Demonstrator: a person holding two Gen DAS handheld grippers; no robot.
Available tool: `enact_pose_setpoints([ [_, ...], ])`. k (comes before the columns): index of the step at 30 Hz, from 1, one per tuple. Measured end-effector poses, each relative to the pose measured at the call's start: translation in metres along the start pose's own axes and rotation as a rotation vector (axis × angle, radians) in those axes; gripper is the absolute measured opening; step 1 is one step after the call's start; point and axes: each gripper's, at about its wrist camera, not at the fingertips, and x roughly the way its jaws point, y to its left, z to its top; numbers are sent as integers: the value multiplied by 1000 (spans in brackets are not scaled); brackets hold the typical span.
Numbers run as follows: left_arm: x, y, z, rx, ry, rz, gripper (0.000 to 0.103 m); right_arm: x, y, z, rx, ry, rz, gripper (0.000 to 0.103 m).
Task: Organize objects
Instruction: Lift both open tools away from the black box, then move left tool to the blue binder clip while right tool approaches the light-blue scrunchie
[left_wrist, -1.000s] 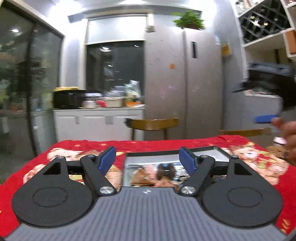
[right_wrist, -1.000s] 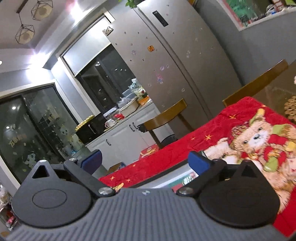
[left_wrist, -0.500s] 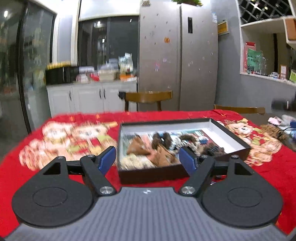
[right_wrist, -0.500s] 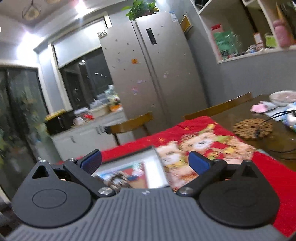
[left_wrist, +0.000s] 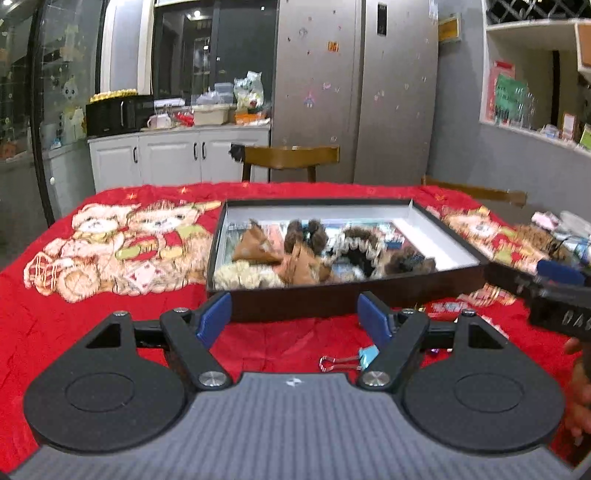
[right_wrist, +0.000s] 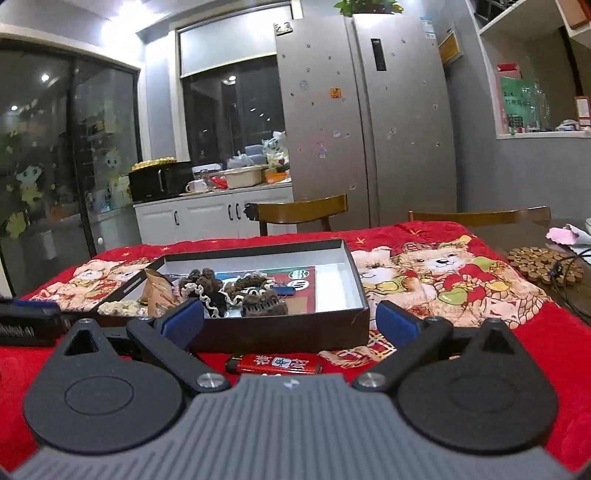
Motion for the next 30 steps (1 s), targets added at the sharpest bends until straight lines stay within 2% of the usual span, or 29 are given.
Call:
enact_pose_setpoints([
  [4, 12, -4, -9, 4, 55, 19, 79, 4, -10, -7, 108, 73, 24, 103],
  [9, 23, -4, -16, -19, 140, 4, 79, 13, -11, -19, 131, 187, -70, 102],
  [12, 31, -8, -23, -9, 185, -6, 79, 20, -20, -25, 178, 282, -111, 97],
  [15, 42, -14, -31, 14, 226, 7, 81, 16, -26, -26, 204, 276, -93, 97],
  [17, 41, -18, -35, 40, 191, 28, 81, 16, -23, -27, 181, 283, -88, 96],
  [22, 47, -20, -36, 32, 175, 21, 81, 20, -16, -27, 124, 283, -93, 83],
  [24, 48, -19, -34, 24, 177, -21, 81, 20, -17, -26, 132, 277, -89, 78],
  [28, 44, -22, -30, -21, 166, -117, 81, 21, -23, -25, 162, 269, -68, 77],
  [30, 47, -24, -29, -58, 184, -132, 83, 22, -23, -25, 169, 268, -57, 78],
])
